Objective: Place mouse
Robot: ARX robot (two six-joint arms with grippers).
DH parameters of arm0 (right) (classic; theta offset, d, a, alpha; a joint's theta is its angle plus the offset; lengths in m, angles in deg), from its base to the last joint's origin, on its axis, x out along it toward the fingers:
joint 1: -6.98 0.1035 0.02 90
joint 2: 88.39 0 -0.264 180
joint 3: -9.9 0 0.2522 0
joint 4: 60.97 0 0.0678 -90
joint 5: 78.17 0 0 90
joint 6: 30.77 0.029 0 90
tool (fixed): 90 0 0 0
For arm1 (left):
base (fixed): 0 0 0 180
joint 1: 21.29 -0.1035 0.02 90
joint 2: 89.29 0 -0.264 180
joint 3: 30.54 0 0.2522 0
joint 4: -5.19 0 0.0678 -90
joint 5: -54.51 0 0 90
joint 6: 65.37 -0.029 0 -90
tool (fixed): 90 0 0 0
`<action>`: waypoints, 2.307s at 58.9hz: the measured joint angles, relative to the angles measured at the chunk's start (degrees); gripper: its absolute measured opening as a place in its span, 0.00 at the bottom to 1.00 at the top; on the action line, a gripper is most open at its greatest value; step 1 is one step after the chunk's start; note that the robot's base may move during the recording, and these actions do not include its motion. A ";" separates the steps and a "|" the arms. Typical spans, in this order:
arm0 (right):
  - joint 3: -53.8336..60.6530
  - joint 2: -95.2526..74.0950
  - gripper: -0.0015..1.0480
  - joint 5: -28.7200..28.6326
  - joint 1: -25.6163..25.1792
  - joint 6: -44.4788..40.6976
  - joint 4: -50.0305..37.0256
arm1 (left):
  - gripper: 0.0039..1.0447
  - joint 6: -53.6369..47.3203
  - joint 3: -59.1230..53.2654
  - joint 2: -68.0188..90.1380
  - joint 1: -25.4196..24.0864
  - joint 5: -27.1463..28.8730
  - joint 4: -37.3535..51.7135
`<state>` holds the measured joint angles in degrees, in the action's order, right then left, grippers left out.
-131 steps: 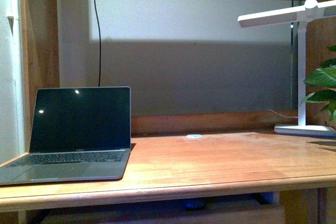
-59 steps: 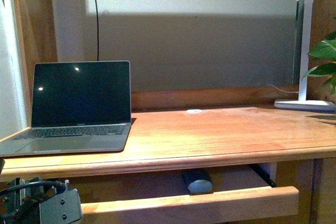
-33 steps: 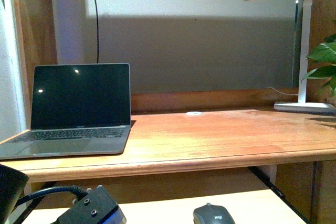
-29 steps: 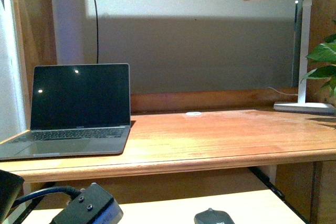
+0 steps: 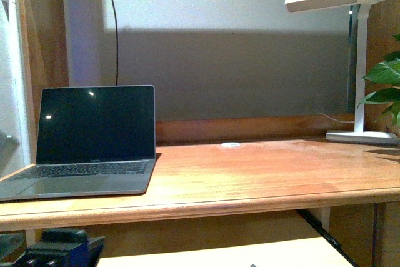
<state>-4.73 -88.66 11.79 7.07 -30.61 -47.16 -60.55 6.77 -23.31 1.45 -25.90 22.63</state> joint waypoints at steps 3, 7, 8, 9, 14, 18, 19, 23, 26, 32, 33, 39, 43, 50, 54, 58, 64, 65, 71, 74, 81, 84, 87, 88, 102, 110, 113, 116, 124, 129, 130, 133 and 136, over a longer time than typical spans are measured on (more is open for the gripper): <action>0.00 0.00 0.93 0.00 0.00 0.00 0.00 | 0.93 0.24 -1.77 -3.89 0.92 2.62 -2.01; 0.00 0.00 0.93 0.00 0.00 -0.02 0.00 | 0.93 0.26 -3.98 -9.44 2.67 6.54 -5.22; 0.00 0.00 0.93 0.00 0.00 0.00 0.00 | 0.93 0.57 -4.44 -11.13 3.10 6.97 -6.54; 0.00 0.00 0.93 0.00 0.00 0.00 0.00 | 0.93 0.90 -4.68 -11.93 3.32 7.13 -7.19; 0.00 0.00 0.93 0.00 0.00 0.00 0.00 | 0.93 1.16 -6.54 -19.34 5.55 10.16 -12.41; 0.00 0.00 0.93 0.00 0.00 0.00 0.00 | 0.87 -0.07 -8.92 -24.13 6.60 15.10 -10.56; 0.00 0.00 0.93 0.00 0.00 0.00 0.00 | 0.83 -0.96 -10.03 -26.01 6.58 16.33 -9.51; 0.00 0.00 0.93 0.04 0.00 0.00 0.00 | 0.71 -2.47 -12.79 -33.92 4.74 16.85 -12.63; 0.00 0.00 0.93 0.02 0.00 -0.02 0.00 | 0.63 -2.99 -14.60 -39.89 2.93 15.28 -16.63; 0.00 0.00 0.93 0.00 0.00 0.00 0.00 | 0.46 -3.63 -16.52 -46.60 -0.90 11.34 -19.47; 0.00 0.00 0.93 0.00 0.00 -0.02 0.00 | 0.44 -3.65 -16.59 -46.97 -1.31 10.97 -19.65; -0.02 -0.02 0.93 -0.04 0.00 0.02 0.07 | 0.19 -3.96 -18.14 -50.95 -6.88 5.27 -21.55; -1.90 -4.24 0.93 0.52 2.29 0.63 3.54 | 0.07 -3.98 -18.88 -52.35 -9.16 3.50 -22.29; -6.51 -18.99 0.93 2.38 10.40 2.10 -3.72 | 0.02 -4.15 -19.50 -57.66 -11.28 1.40 -28.30; -10.32 -29.75 0.93 4.50 14.73 3.13 -10.99 | 0.02 -4.22 -20.06 -61.53 -12.79 -0.39 -30.60; -13.70 -37.77 0.93 5.75 17.90 3.45 -14.84 | 0.02 -4.28 -20.22 -62.93 -18.53 -7.50 -31.28; -19.08 -48.54 0.93 8.04 22.84 4.15 -17.27 | 0.02 -4.31 -20.61 -63.34 -22.12 -8.81 -31.32; -19.65 -49.42 0.93 8.33 23.28 4.20 -17.51 | 0.02 -4.31 -20.92 -63.69 -22.18 -9.20 -31.30; -25.42 -58.38 0.93 10.36 27.43 4.37 -18.80 | 0.02 -4.35 -22.93 -65.46 -22.34 -9.44 -31.28; -28.13 -61.94 0.93 11.15 29.44 4.33 -19.37 | 0.02 -4.35 -23.10 -65.46 -22.40 -9.51 -31.32; -33.53 -69.16 0.93 13.64 33.09 3.98 -20.17 | 0.02 -4.35 -23.10 -65.66 -22.40 -9.53 -31.32; -35.36 -72.15 0.93 14.56 34.23 3.56 -20.48 | 0.02 -4.35 -23.10 -65.66 -22.40 -9.53 -31.32; -36.96 -74.95 0.93 15.76 35.26 2.95 -20.85 | 0.02 -4.35 -23.10 -65.66 -22.40 -9.49 -31.32; -37.24 -75.47 0.93 15.96 35.43 2.75 -20.96 | 0.02 -4.35 -23.10 -65.66 -22.40 -9.51 -31.32; -41.48 -83.73 0.93 18.67 37.92 1.73 -21.49 | 0.02 -4.35 -23.10 -65.66 -22.40 -9.49 -31.32; -42.64 -87.06 0.93 19.67 39.56 1.70 -21.49 | 0.13 -4.35 -23.10 -65.66 -22.40 -9.51 -31.32; -42.99 -88.00 0.93 19.98 40.11 1.68 -21.51 | 0.22 -4.35 -23.10 -65.66 -22.40 -9.51 -31.32; -43.43 -89.13 0.93 20.20 40.70 1.62 -21.57 | 0.28 -4.35 -23.10 -65.66 -22.40 -9.51 -31.32; -44.33 -91.49 0.93 20.92 41.42 1.44 -21.70 | 0.49 -4.35 -23.10 -65.66 -22.40 -9.51 -31.32; -45.29 -93.50 0.93 22.43 41.42 1.16 -21.51 | 0.64 -4.35 -23.10 -65.66 -22.40 -9.51 -31.32; -45.59 -93.98 0.93 22.95 41.40 1.11 -21.27 | 0.66 -4.35 -23.10 -65.66 -22.40 -9.51 -31.32; -46.27 -94.97 0.93 24.02 41.29 1.07 -20.74 | 0.74 -4.35 -23.10 -65.66 -22.40 -9.51 -31.32; -46.95 -95.93 0.93 24.85 41.20 1.07 -20.20 | 0.81 -4.35 -23.10 -65.66 -22.40 -9.51 -31.32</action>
<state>-51.67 -184.59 36.65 48.27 -29.54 -67.35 -64.90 -16.33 -88.97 -20.96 -35.41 -8.69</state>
